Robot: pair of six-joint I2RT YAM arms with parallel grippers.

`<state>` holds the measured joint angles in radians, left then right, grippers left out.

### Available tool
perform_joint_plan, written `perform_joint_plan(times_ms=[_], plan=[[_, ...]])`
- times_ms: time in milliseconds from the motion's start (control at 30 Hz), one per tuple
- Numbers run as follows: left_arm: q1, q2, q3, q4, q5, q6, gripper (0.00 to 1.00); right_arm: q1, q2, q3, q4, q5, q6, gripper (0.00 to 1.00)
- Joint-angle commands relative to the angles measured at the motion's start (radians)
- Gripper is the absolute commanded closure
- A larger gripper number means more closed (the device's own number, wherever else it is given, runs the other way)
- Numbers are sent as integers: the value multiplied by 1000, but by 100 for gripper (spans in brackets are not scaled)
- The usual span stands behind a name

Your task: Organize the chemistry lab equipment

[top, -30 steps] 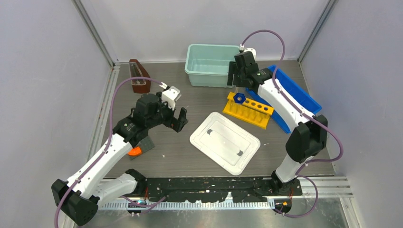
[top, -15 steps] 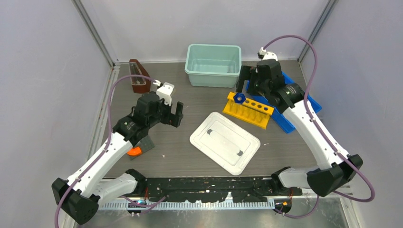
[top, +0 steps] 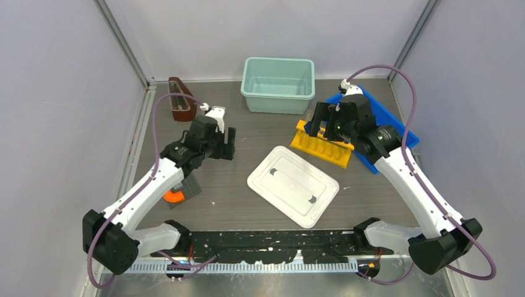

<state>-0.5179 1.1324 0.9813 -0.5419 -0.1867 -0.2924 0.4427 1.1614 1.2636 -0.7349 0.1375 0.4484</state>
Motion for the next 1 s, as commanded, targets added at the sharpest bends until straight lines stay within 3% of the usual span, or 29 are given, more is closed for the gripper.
perform_joint_plan(times_ms=[0, 267, 533, 733, 967], plan=[[-3, 67, 49, 87, 300, 15, 27, -1, -60, -9, 43, -63, 5, 1], [-59, 232, -4, 186, 415, 1, 40, -1, -119, -34, 64, -100, 1, 2], [-106, 351, -78, 299, 361, -2, 52, -1, -167, -62, 95, -80, 7, 3], [-110, 402, -117, 358, 341, 14, 57, -2, -214, -78, 106, 18, 40, 0], [-115, 468, -126, 342, 321, 17, 64, -1, -247, -111, 135, 25, 53, 0]])
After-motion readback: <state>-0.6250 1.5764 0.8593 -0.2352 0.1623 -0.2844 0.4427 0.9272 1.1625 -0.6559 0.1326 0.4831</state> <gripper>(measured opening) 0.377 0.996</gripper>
